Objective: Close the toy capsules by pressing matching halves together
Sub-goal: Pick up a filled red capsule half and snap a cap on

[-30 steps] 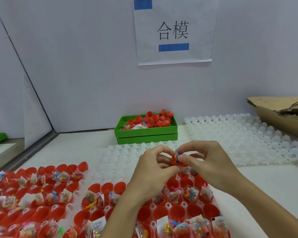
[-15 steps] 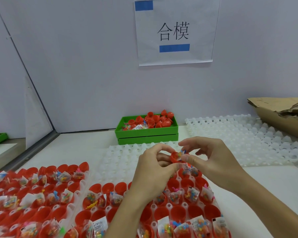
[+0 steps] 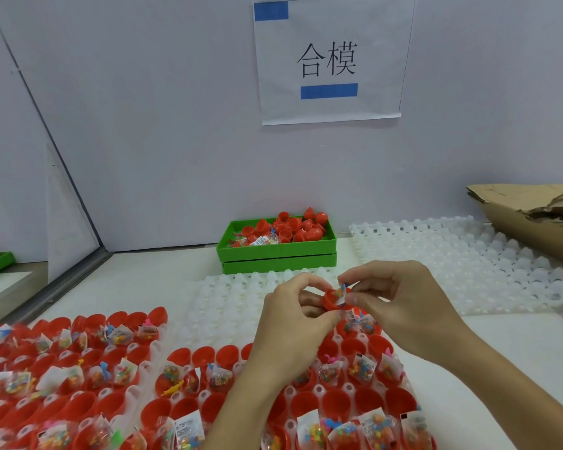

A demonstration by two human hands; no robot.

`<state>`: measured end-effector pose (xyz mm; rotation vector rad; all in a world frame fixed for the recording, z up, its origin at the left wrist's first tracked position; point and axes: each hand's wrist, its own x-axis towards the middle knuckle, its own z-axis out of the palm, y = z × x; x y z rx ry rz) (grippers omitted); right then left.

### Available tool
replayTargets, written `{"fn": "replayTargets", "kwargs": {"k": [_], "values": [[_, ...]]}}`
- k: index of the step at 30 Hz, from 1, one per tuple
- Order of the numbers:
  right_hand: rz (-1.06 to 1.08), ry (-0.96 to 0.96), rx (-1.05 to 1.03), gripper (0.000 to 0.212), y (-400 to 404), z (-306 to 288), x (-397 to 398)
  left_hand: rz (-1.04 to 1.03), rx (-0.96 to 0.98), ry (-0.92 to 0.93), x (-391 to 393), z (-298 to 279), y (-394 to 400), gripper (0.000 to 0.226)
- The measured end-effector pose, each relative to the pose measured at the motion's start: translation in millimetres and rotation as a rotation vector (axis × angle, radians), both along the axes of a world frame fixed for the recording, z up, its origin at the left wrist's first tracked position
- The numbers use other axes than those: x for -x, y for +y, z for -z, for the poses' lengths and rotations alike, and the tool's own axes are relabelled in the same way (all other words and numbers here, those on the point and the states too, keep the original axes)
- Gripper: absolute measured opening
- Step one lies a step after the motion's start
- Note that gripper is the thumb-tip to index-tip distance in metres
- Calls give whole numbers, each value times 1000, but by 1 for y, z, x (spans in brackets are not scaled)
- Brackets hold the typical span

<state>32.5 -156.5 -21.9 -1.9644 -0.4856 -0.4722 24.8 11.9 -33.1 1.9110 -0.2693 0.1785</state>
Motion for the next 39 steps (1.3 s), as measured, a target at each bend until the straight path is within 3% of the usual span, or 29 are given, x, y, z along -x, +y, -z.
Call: {"fn": "replayTargets", "kwargs": {"k": [10, 14, 20, 27, 31, 35, 39], "values": [[84, -172, 122, 22, 3, 0, 2, 41, 42, -40, 3, -1, -2, 30], [80, -185, 75, 27, 3, -2, 3, 53, 73, -80, 2, -3, -2, 15], [87, -156, -60, 30, 7, -5, 7, 119, 378, 6, 3, -9, 0, 9], [56, -119, -92, 24, 7, -6, 7, 145, 532, 76, 3, -13, 2, 7], [54, 35, -213, 25, -8, -5, -3, 191, 725, 158, 3, -18, 5, 13], [-292, 434, -442, 34, -15, -6, -6, 256, 761, 198, 4, -19, 5, 14], [-173, 256, -293, 23, -17, -8, -4, 212, 604, 192, 3, -15, 6, 14]]}}
